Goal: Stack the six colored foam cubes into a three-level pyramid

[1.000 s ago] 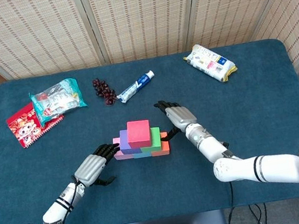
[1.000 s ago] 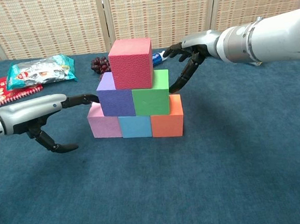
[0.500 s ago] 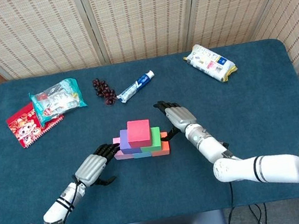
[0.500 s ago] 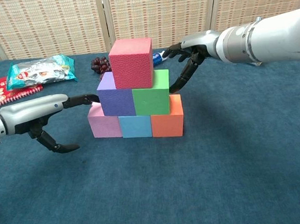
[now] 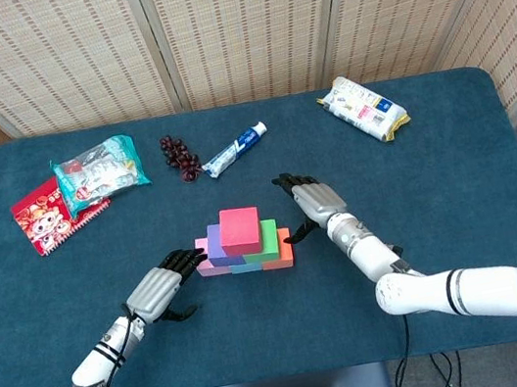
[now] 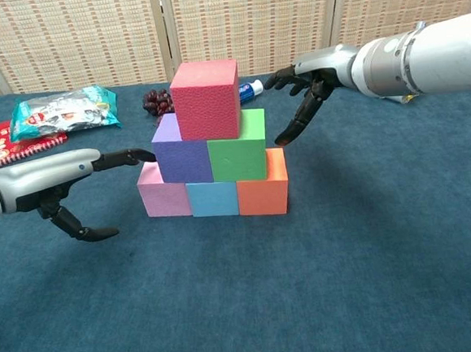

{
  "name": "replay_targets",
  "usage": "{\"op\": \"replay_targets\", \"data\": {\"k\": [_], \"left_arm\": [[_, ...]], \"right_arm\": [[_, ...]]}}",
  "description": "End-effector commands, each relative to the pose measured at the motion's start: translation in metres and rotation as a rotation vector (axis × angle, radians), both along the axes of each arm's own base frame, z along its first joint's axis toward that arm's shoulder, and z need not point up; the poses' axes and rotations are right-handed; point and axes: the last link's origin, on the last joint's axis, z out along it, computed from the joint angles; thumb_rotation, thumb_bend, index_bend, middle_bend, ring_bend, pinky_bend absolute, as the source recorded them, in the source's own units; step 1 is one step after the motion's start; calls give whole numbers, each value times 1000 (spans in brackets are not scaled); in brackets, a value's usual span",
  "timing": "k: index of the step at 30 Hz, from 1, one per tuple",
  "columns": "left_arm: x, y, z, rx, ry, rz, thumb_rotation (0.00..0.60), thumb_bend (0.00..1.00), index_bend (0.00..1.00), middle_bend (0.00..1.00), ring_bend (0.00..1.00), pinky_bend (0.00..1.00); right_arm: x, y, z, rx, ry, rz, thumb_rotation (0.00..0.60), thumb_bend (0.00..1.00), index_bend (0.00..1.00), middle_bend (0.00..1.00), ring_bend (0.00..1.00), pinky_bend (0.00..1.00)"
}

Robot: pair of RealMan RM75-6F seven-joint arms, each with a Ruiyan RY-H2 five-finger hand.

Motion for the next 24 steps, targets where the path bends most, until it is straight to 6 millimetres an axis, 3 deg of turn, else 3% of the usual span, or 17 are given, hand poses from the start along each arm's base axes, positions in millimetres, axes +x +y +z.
{"op": "replay_targets", "data": {"k": [1,14,24], "left_arm": [[-3,-2,2,4,3,4,600,326,25,0,0,0],[-59,-11,4,25,87,155,600,326,25,0,0,0],[-51,-6,-8,2,73,140,600,327,25,0,0,0]], "right_arm": [[-4,2,3,-2,17,3,600,184,0,0,0,0],[-36,8,5,15,177,9,600,184,0,0,0,0],[-31,1,-18,-10,204,26,600,184,0,0,0,0]]}}
